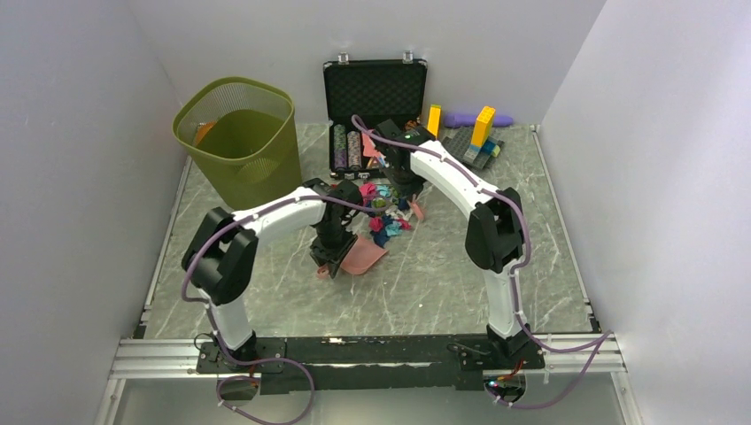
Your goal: Sweep away the paper scraps from the table
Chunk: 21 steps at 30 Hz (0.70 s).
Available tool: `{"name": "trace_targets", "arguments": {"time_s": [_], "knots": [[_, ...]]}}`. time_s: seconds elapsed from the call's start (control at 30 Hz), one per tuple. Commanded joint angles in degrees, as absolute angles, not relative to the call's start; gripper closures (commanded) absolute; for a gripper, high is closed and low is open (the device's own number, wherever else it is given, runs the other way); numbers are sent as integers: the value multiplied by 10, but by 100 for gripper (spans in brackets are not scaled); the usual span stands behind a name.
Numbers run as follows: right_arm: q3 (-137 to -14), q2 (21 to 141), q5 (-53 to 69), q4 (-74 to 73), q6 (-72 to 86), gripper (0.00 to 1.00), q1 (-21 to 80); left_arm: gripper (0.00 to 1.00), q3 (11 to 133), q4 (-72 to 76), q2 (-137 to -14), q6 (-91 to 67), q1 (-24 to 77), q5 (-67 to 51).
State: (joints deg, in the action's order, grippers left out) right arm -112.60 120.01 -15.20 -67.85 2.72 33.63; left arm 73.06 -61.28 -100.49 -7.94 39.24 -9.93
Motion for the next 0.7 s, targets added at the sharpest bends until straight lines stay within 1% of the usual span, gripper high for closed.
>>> {"name": "trace_targets", "arguments": {"time_s": [0.0, 0.13, 0.33, 0.53, 0.67], "knots": [[-1103, 1201, -64, -670, 10, 100, 358, 100, 773, -644, -1049, -61, 396, -54], [-1099, 1189, -5, -661, 5, 100, 374, 100, 794, -655, -1075, -60, 397, -7], [-1085, 1134, 97, -645, 10, 100, 374, 100, 806, -635, -1078, -64, 397, -6], [-1062, 1067, 95, -657, 21, 100, 372, 100, 788, -598, -1054, -71, 407, -2], [-1030, 1010, 138, -635, 23, 100, 368, 100, 764, -563, -1021, -77, 409, -2]]}}
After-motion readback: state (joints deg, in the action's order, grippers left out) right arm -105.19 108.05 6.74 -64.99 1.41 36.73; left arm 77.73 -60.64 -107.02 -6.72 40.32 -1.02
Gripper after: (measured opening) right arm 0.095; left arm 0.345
